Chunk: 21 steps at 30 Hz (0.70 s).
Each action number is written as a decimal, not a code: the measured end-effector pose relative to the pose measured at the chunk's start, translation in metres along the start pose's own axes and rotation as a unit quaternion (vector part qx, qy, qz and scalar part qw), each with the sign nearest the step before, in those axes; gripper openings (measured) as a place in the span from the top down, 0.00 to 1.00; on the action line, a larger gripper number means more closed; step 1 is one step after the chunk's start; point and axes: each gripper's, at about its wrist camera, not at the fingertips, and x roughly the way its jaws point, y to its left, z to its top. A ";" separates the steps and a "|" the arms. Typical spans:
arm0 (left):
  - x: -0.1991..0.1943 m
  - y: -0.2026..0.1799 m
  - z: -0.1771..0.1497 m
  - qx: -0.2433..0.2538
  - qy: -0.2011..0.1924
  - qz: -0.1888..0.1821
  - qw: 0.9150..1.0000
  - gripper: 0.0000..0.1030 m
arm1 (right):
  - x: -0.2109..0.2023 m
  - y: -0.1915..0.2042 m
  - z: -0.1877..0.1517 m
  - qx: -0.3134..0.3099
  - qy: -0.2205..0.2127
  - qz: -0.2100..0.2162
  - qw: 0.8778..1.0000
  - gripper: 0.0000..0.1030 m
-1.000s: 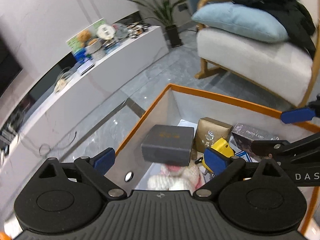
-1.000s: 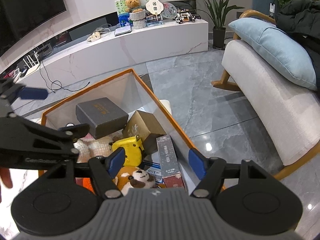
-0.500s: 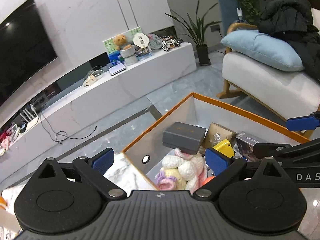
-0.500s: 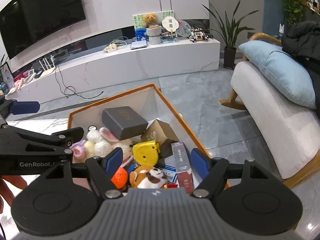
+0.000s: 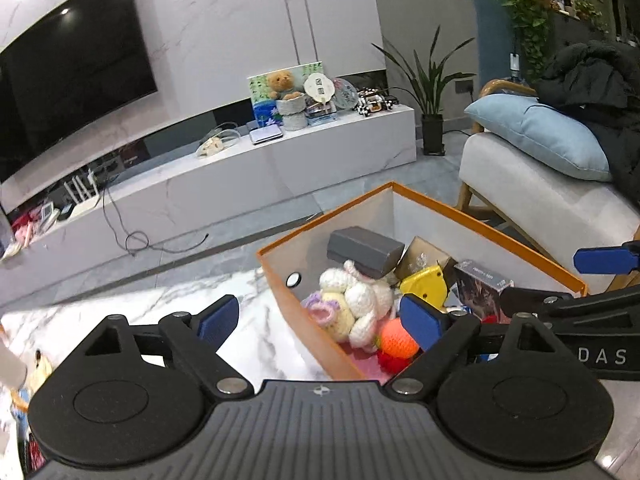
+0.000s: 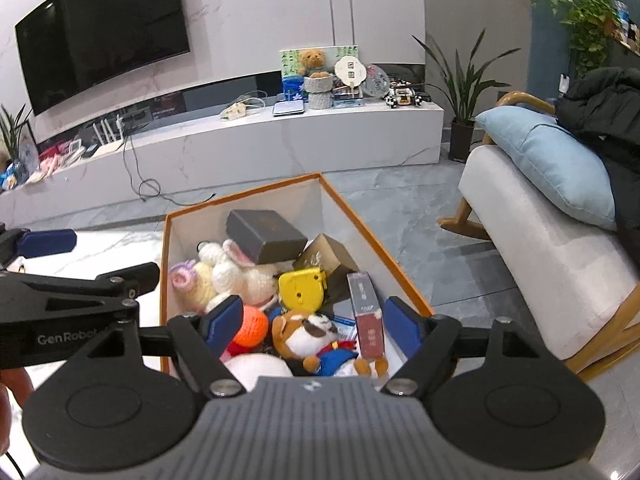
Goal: Organize objects
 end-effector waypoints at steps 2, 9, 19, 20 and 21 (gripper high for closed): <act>-0.006 0.005 -0.005 -0.015 0.001 -0.010 1.000 0.00 | -0.003 0.001 -0.002 -0.002 -0.003 -0.006 1.000 0.22; -0.011 0.013 -0.028 -0.079 0.026 -0.046 0.995 0.00 | -0.011 0.006 -0.011 0.004 -0.012 -0.024 1.000 0.21; -0.009 0.020 -0.043 -0.111 0.054 -0.073 0.990 0.00 | -0.006 0.013 -0.027 -0.006 0.001 -0.053 0.999 0.21; -0.010 0.021 -0.045 -0.112 0.055 -0.075 0.989 0.00 | -0.006 0.013 -0.028 -0.002 0.003 -0.053 0.999 0.21; -0.009 0.021 -0.045 -0.113 0.056 -0.077 0.989 0.00 | -0.006 0.013 -0.029 0.000 0.003 -0.053 0.999 0.21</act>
